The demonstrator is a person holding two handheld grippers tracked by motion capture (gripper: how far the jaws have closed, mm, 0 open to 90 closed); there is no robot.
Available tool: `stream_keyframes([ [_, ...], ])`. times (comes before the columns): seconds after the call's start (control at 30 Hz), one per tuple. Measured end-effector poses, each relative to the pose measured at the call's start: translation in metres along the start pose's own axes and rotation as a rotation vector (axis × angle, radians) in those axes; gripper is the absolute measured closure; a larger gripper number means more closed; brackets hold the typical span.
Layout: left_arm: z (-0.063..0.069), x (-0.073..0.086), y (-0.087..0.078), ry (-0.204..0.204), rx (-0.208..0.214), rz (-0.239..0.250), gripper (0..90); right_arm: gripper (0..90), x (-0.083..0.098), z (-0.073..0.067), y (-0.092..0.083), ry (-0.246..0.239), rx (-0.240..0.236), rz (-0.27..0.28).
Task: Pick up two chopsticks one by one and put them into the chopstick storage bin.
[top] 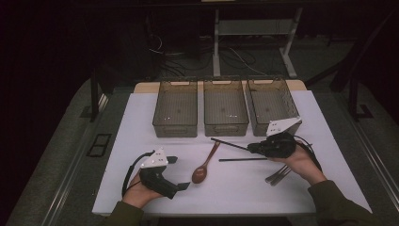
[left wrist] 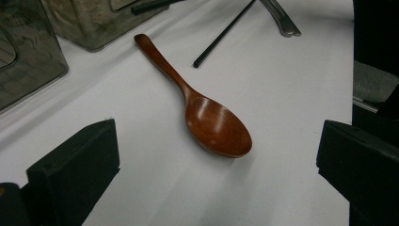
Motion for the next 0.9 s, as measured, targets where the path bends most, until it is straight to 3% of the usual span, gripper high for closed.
stream_keyframes([
  [0.27,-0.003,-0.001,0.000,0.017,-0.015,0.021,0.0,86.4,-0.024,0.006,-0.003,0.039,0.055,0.027],
  [0.9,-0.009,-0.003,0.003,0.007,-0.017,0.045,0.0,86.4,-0.088,0.027,0.021,0.102,0.135,0.009],
])
Point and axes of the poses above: each handheld gripper's, and its own axes: y roughly forward along the jaws, x roughly out of its underside, z roughly to its right, the point moved 7 cm from there along y, roughly forward along the jaws, and after that the axes turned 11 degrees about -y, right-handed, at the moved point
